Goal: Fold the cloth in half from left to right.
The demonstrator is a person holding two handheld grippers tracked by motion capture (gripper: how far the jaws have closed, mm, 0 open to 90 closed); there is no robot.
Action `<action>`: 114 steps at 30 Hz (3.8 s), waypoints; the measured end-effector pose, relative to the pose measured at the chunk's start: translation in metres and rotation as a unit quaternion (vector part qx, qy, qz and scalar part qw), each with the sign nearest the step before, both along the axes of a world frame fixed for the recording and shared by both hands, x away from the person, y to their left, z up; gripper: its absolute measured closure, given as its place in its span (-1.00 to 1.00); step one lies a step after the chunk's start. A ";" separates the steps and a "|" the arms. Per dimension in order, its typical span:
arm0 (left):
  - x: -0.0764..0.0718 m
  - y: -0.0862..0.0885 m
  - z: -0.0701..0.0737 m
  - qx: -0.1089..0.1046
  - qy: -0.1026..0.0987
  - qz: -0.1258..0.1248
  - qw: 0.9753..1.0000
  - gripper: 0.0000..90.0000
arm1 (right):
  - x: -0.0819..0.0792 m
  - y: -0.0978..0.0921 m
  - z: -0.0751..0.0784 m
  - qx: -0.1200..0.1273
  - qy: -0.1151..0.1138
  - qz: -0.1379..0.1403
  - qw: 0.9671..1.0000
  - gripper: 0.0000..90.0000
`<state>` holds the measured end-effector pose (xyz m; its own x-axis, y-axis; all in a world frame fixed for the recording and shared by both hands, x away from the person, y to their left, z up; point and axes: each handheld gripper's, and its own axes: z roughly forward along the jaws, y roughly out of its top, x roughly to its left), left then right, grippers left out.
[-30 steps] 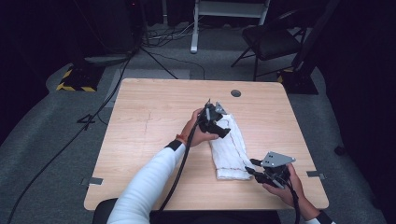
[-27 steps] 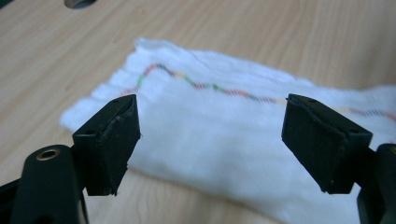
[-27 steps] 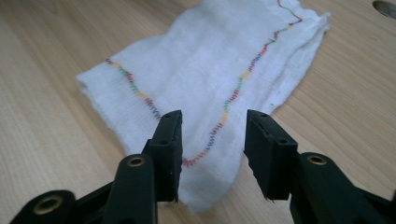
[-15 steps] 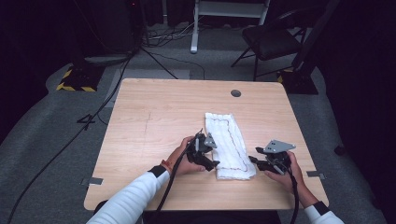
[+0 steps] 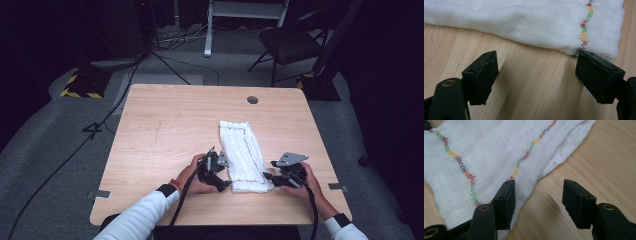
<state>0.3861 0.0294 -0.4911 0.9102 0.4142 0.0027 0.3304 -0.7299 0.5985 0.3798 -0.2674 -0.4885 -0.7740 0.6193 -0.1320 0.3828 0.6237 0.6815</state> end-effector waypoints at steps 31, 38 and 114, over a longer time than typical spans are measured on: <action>-0.012 -0.011 0.004 0.014 -0.021 -0.017 1.000 -0.53 | -0.013 0.007 -0.001 0.001 0.010 0.010 1.000 -0.03; -0.020 0.000 0.006 0.022 -0.022 -0.019 0.999 -0.53 | -0.019 0.016 -0.001 0.004 0.019 0.031 0.999 -0.08; 0.166 -0.003 -0.003 -0.090 0.031 0.148 0.984 0.79 | 0.166 0.063 -0.002 0.074 0.064 -0.101 0.990 0.85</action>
